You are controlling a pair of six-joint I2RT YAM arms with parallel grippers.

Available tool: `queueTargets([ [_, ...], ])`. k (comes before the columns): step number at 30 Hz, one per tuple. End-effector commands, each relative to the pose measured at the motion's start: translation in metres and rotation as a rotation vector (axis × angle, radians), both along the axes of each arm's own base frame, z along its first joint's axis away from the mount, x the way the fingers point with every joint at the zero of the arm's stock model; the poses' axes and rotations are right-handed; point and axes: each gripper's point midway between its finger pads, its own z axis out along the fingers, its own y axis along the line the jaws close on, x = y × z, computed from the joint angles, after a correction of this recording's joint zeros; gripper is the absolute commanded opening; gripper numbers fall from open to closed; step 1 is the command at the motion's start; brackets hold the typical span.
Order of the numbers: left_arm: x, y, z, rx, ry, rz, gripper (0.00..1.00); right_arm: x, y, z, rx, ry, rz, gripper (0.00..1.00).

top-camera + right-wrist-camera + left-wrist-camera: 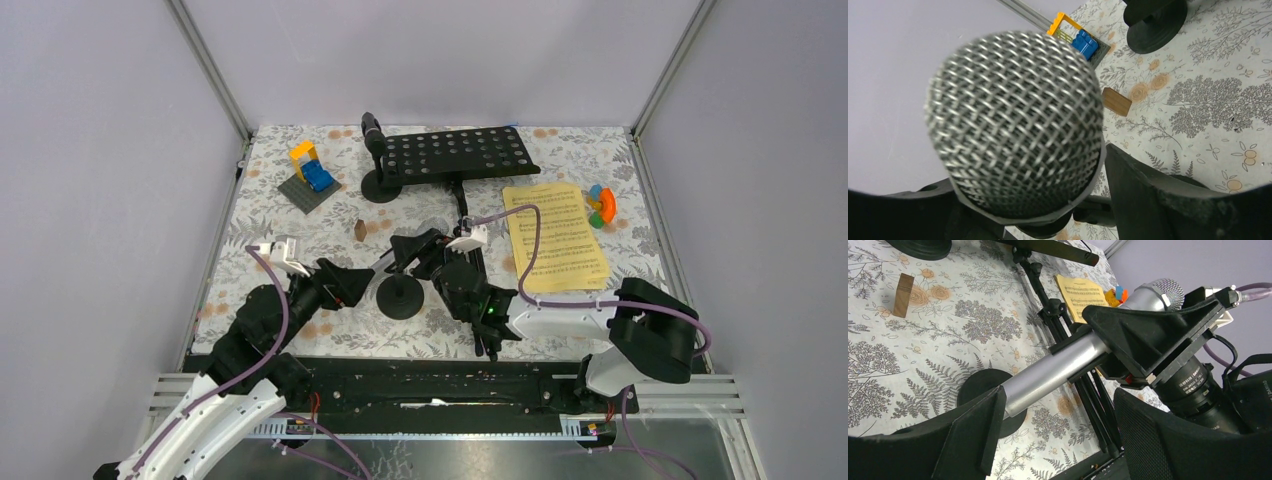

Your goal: Pack up the instrument practice props

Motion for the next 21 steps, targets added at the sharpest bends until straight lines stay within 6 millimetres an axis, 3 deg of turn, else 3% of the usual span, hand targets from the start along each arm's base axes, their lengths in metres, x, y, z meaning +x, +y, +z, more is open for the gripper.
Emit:
queueTargets([
  [1, 0.006, -0.002, 0.005, -0.019, -0.027, 0.012, 0.83, -0.006, 0.003, 0.002, 0.031, -0.014, -0.009, 0.71],
  [6, 0.006, -0.002, 0.005, -0.015, -0.026, 0.014, 0.83, -0.011, -0.003, 0.011, 0.037, -0.07, -0.038, 0.63],
  [14, 0.006, -0.001, 0.0, -0.019, -0.019, 0.017, 0.83, -0.018, -0.022, 0.026, 0.111, -0.148, -0.092, 0.75],
  [21, 0.005, -0.001, -0.001, -0.02, -0.021, 0.016, 0.84, -0.013, -0.026, 0.031, 0.146, -0.163, -0.134, 0.67],
])
